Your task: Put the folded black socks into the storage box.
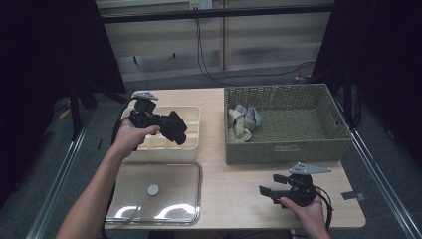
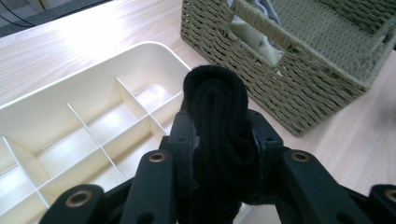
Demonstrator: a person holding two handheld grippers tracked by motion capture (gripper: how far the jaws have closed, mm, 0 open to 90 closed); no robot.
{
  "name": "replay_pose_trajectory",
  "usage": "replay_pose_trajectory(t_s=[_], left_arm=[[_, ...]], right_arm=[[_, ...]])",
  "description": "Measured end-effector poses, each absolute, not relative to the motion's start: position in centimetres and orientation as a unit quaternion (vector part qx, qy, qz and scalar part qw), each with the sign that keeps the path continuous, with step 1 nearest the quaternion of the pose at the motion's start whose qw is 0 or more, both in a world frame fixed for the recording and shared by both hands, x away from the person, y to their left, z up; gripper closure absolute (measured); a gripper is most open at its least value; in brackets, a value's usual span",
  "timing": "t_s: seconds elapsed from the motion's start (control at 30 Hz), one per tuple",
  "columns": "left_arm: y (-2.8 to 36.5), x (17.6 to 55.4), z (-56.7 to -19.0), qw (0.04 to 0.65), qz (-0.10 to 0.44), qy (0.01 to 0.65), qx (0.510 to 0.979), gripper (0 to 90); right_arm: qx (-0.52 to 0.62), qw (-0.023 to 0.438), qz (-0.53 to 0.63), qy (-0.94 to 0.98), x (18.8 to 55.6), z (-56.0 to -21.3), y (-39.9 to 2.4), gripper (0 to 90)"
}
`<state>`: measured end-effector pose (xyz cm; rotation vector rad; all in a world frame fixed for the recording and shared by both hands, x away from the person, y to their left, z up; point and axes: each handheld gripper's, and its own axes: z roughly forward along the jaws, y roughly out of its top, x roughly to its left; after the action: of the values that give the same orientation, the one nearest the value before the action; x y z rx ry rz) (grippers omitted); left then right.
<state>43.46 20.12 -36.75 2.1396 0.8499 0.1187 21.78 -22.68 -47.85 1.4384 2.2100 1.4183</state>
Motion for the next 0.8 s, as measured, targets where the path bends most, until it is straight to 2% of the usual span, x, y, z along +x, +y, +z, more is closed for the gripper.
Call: replay_pose_trajectory(t_s=[0.33, 0.57, 0.8], left_arm=[[18.5, 44.4, -39.1, 0.383, 0.049, 0.343, 0.856, 67.6], [17.4, 44.0, -40.0, 0.368, 0.014, 0.334, 0.868, 67.6], [16.1, 44.0, -40.8, 0.357, 0.012, 0.335, 0.872, 67.9]], right_arm=[[0.479, 0.067, 0.473, 0.736, 21.7, -47.9, -22.7, 20.7], [0.478, 0.063, 0.471, 0.738, 21.8, -48.0, -22.6, 20.5], [0.478, 0.064, 0.472, 0.738, 21.9, -48.0, -22.7, 20.5]])
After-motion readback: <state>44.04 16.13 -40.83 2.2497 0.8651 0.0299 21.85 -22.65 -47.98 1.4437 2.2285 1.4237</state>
